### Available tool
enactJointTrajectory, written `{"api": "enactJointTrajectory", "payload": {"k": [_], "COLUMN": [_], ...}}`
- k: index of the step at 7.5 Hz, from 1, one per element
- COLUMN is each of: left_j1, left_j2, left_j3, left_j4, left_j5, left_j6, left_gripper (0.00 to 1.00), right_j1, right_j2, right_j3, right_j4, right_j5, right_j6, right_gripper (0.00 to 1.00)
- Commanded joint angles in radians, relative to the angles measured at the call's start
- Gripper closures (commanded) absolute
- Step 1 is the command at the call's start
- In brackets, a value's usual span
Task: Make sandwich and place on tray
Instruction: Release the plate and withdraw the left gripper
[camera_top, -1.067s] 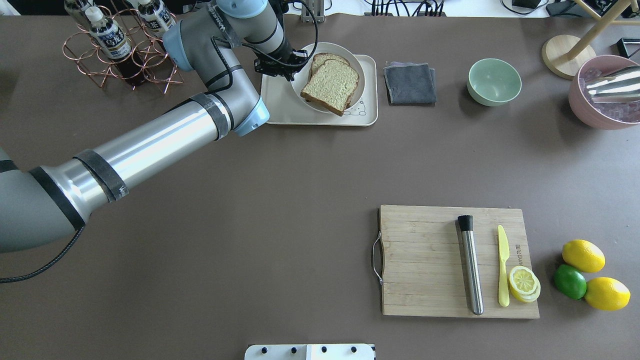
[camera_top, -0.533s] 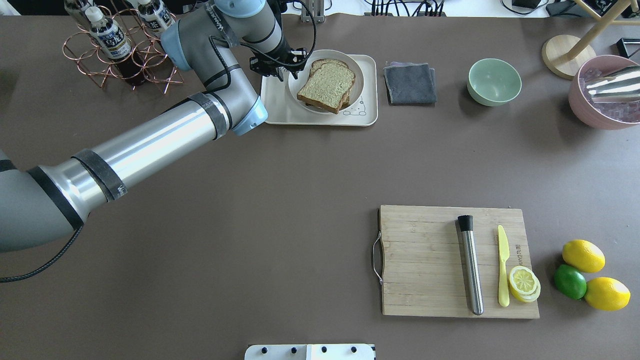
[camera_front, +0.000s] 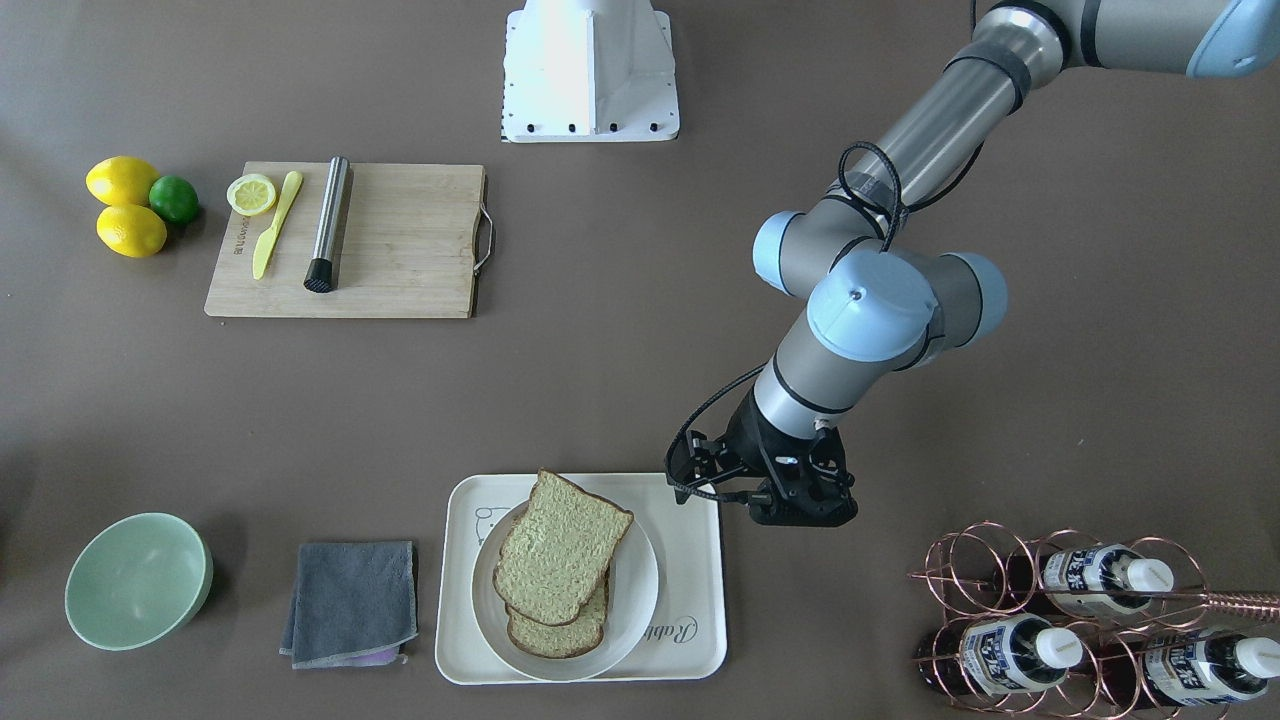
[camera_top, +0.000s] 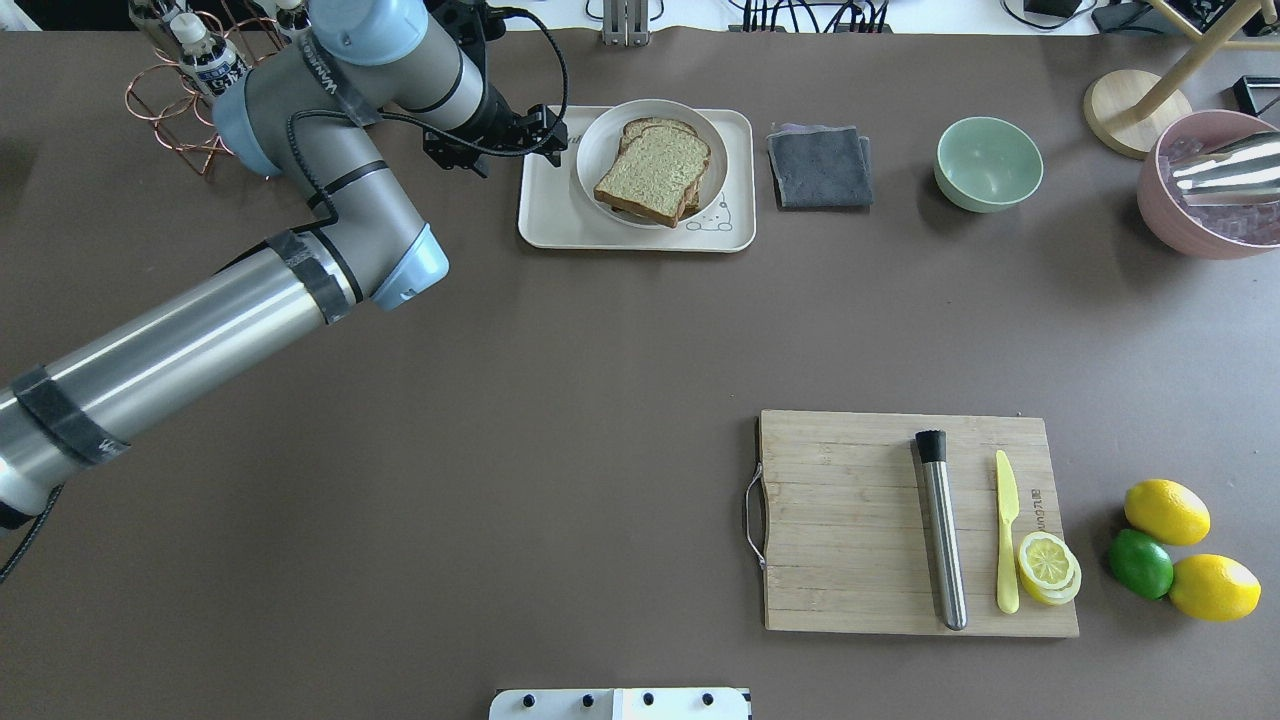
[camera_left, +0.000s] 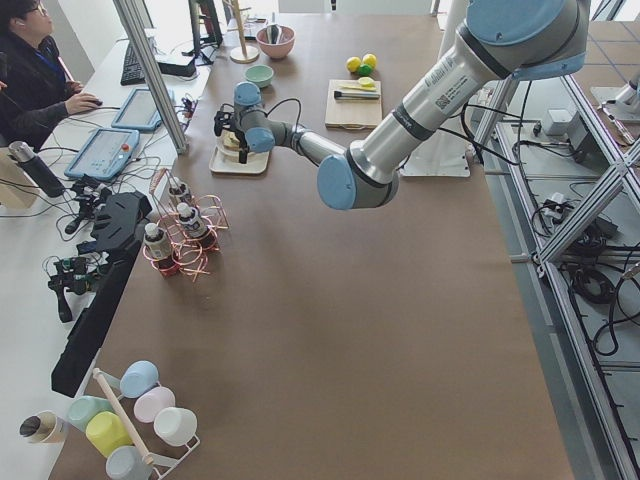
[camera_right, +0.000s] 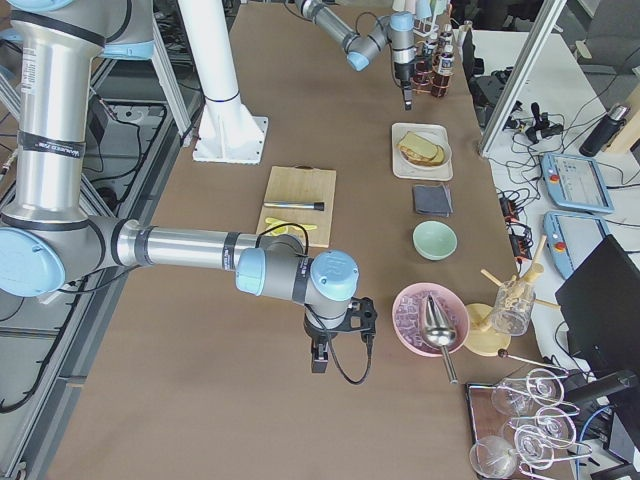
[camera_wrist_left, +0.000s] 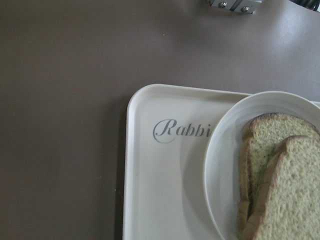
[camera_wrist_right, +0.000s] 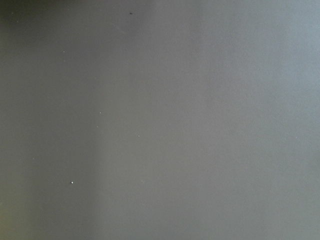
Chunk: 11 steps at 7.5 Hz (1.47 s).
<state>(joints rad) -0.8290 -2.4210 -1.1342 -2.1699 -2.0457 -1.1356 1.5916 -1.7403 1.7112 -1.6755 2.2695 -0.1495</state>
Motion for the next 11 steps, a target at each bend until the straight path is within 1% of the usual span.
{"api": "enactJointTrajectory", "payload": {"k": [1, 2, 3, 4, 5, 6, 7, 8, 9, 10, 11], "left_j1": [0.008, 0.004, -0.011, -0.05, -0.135, -0.235, -0.336, -0.469, -0.561, -0.638, -0.691], "left_j2": [0.3, 0.416, 0.574, 0.727, 0.843, 0.932, 1.003, 1.005, 0.999, 1.004, 1.007], "left_j3": [-0.438, -0.576, -0.701, -0.798, -0.829, -0.817, -0.784, -0.697, -0.611, -0.566, -0.549], "left_j4": [0.126, 0.157, 0.175, 0.177, 0.174, 0.174, 0.176, 0.179, 0.177, 0.179, 0.208], "left_j5": [-0.054, -0.056, -0.057, -0.063, -0.109, -0.138, -0.143, -0.213, -0.29, -0.3, -0.306], "left_j6": [0.002, 0.016, 0.128, 0.252, 0.396, 0.6, 0.81, 0.99, 1.136, 1.315, 1.4], "left_gripper": [0.02, 0.02, 0.02, 0.02, 0.02, 0.02, 0.02, 0.02, 0.02, 0.02, 0.02], "right_j1": [0.001, 0.001, 0.001, 0.001, 0.002, 0.002, 0.002, 0.002, 0.004, 0.002, 0.002], "right_j2": [-0.005, -0.002, 0.001, 0.002, 0.002, 0.001, 0.001, 0.001, 0.001, -0.001, -0.001], "right_j3": [-0.01, -0.007, -0.005, -0.004, -0.002, -0.002, -0.005, -0.008, -0.008, -0.008, -0.01], "right_j4": [0.002, 0.002, 0.003, 0.003, 0.003, 0.002, 0.003, 0.003, 0.002, 0.002, 0.002], "right_j5": [-0.001, -0.001, -0.001, -0.002, -0.002, -0.002, -0.002, -0.004, -0.004, -0.004, -0.004], "right_j6": [-0.004, -0.002, -0.001, 0.001, 0.001, 0.001, 0.001, 0.002, 0.002, 0.002, 0.002], "right_gripper": [0.0, 0.0, 0.0, 0.0, 0.0, 0.0, 0.0, 0.0, 0.0, 0.0, 0.0]}}
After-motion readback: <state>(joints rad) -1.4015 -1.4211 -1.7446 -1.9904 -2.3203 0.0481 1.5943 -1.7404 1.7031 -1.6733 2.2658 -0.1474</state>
